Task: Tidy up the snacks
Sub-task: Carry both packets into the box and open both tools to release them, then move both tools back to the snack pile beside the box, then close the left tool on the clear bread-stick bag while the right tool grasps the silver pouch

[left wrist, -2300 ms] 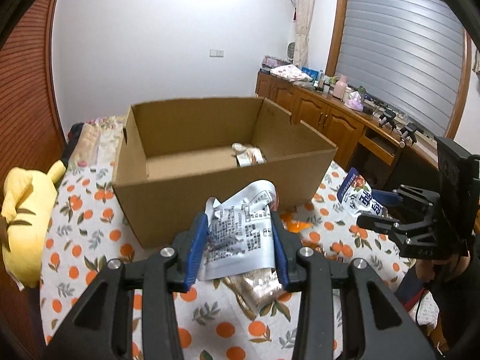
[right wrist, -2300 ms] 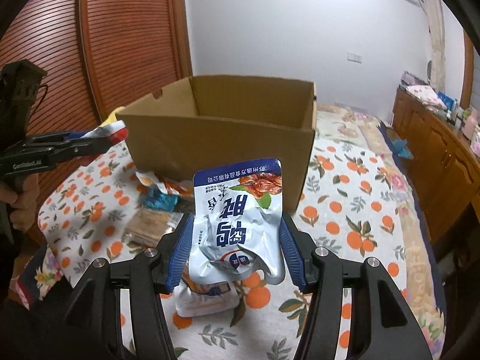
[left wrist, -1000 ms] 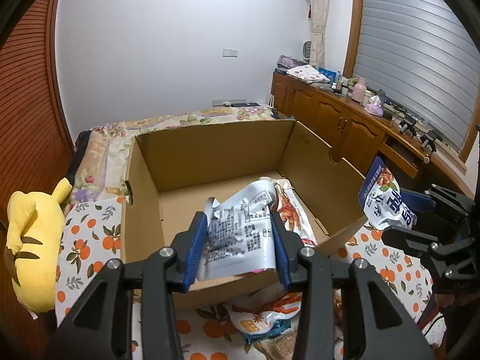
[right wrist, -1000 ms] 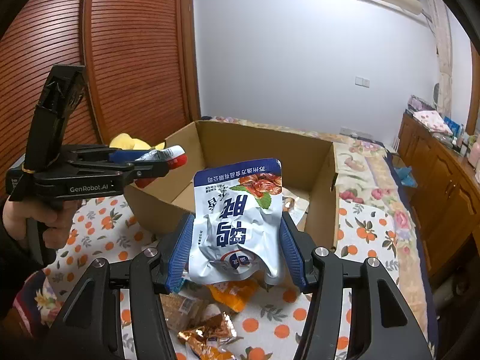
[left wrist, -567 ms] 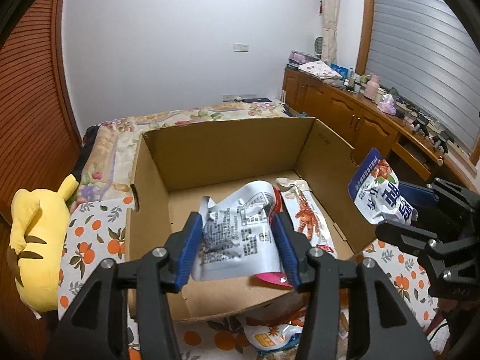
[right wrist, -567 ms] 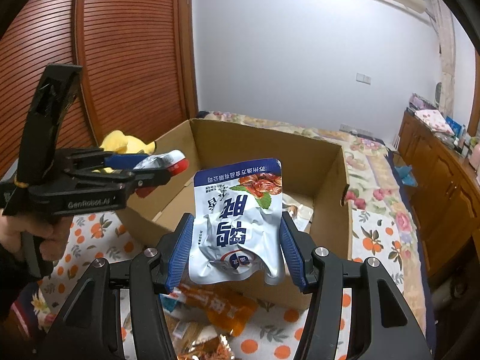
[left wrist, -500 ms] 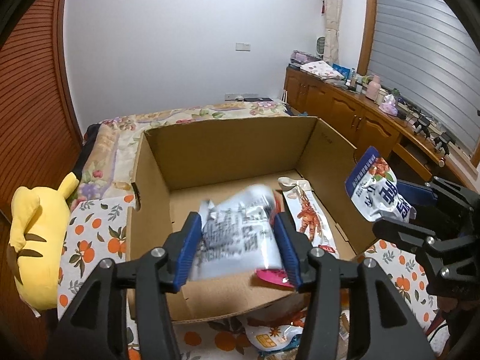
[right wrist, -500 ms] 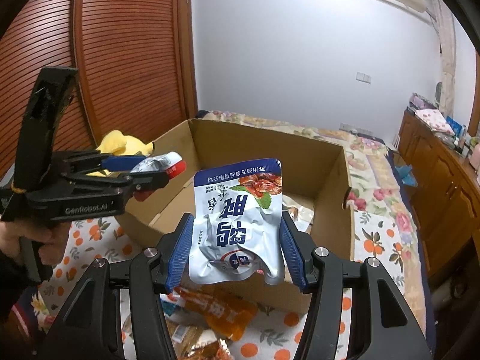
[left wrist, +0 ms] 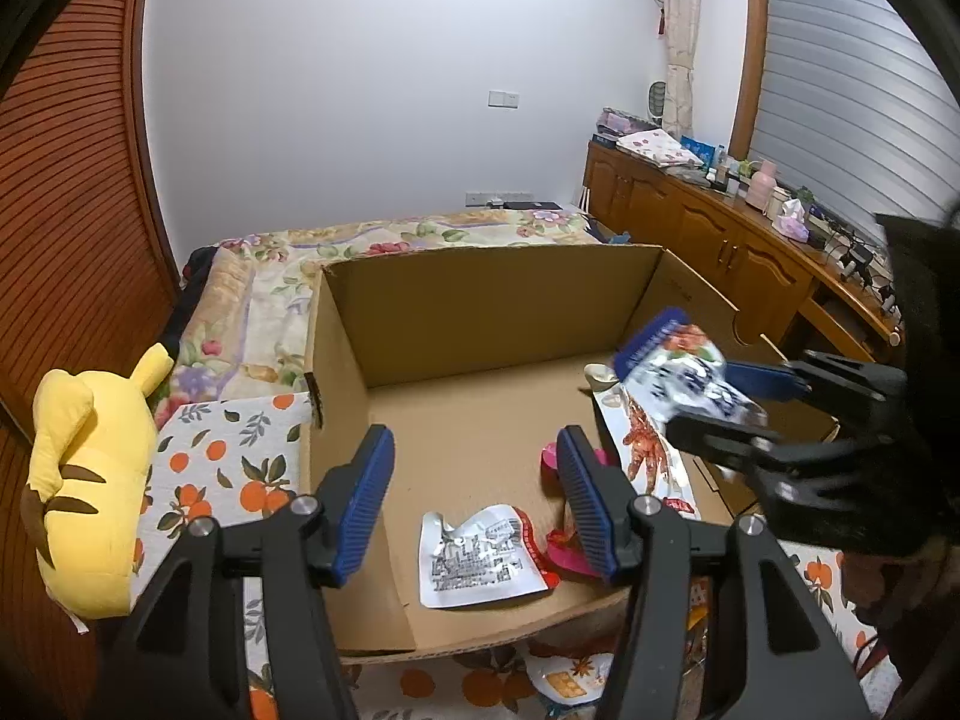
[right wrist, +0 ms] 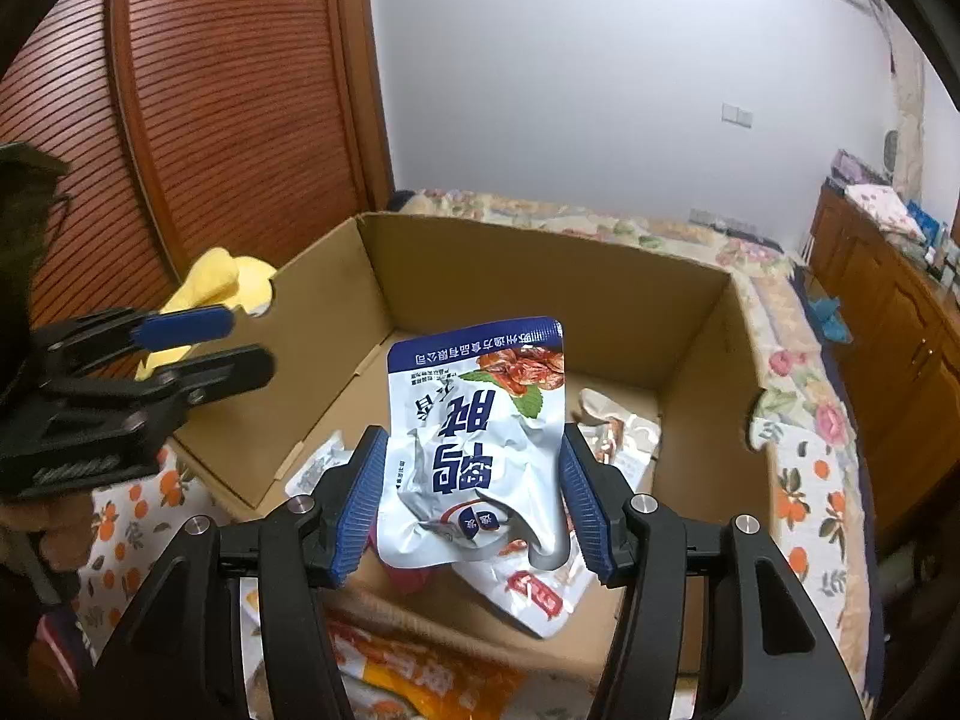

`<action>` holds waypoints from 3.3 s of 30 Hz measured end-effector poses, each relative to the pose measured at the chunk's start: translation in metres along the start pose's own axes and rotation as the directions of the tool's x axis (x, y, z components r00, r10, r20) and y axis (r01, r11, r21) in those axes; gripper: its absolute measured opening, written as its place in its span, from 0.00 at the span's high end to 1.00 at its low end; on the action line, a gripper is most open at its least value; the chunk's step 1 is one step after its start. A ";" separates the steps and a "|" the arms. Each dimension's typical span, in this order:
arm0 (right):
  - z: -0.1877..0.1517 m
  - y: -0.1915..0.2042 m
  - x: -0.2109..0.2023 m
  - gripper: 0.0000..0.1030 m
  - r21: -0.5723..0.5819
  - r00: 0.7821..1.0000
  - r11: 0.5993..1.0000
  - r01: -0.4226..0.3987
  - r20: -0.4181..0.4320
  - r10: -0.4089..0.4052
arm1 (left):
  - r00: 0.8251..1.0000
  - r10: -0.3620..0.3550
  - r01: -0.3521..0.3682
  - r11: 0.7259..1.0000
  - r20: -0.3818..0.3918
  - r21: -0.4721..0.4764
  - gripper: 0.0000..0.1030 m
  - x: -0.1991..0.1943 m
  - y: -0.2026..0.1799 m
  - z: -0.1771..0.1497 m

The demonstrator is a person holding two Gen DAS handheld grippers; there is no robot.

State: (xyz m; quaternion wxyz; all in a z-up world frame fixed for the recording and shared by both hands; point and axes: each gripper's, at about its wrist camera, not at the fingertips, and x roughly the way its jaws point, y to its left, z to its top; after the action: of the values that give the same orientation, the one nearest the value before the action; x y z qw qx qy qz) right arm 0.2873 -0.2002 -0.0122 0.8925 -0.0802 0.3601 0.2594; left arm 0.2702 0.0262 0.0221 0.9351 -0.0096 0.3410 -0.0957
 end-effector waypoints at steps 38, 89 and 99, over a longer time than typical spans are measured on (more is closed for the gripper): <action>-0.051 0.009 -0.088 0.42 -0.041 0.994 0.996 -0.073 0.077 0.076 | 0.989 -0.115 0.111 0.993 0.091 0.050 0.30 -0.077 -0.021 -0.039; -0.199 0.017 -0.063 0.62 -0.164 0.980 0.986 -0.020 -0.200 -0.014 | 0.964 -0.203 0.234 0.954 -0.169 0.187 0.31 -0.021 -0.093 -0.149; -0.207 0.003 -0.072 0.62 -0.110 0.983 0.994 -0.009 -0.184 -0.012 | 0.943 -0.194 0.267 0.926 -0.272 0.266 0.31 0.003 -0.106 -0.146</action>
State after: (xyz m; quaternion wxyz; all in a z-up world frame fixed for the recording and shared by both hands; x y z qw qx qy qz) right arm 0.1179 -0.2954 -0.1129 0.8498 -0.1535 0.4261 0.2698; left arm 0.1608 -0.0719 -0.0826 0.8596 0.1032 0.4298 -0.2565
